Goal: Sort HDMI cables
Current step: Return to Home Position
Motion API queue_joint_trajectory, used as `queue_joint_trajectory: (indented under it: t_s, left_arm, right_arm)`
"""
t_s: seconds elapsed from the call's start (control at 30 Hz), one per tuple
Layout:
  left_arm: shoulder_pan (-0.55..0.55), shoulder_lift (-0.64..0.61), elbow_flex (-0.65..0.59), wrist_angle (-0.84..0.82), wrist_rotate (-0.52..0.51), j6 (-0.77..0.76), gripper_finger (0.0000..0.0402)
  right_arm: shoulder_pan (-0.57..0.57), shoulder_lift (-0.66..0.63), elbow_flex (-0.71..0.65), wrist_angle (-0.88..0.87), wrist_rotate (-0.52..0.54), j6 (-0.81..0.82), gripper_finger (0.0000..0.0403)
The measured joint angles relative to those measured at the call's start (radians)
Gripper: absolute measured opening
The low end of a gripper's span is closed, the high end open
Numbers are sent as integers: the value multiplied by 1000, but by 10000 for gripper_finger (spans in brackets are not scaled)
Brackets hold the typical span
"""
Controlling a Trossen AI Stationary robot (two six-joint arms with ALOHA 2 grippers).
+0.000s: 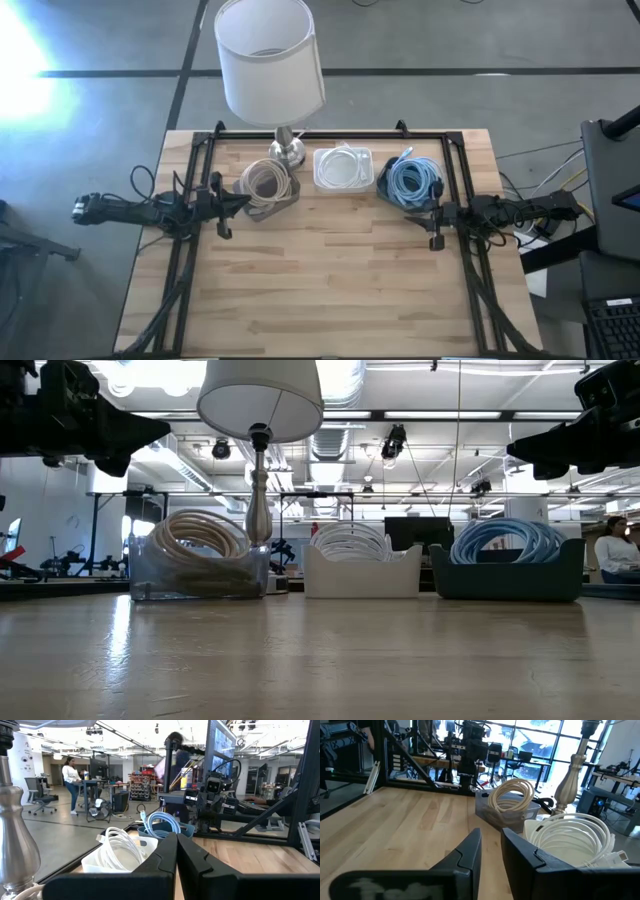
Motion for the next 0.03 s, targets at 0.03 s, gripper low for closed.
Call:
queue_joint_trajectory:
  t_s: [0.03]
  left_arm:
    - [0, 0, 0, 0, 0, 0, 12]
  right_arm:
    - [0, 0, 0, 0, 0, 0, 71]
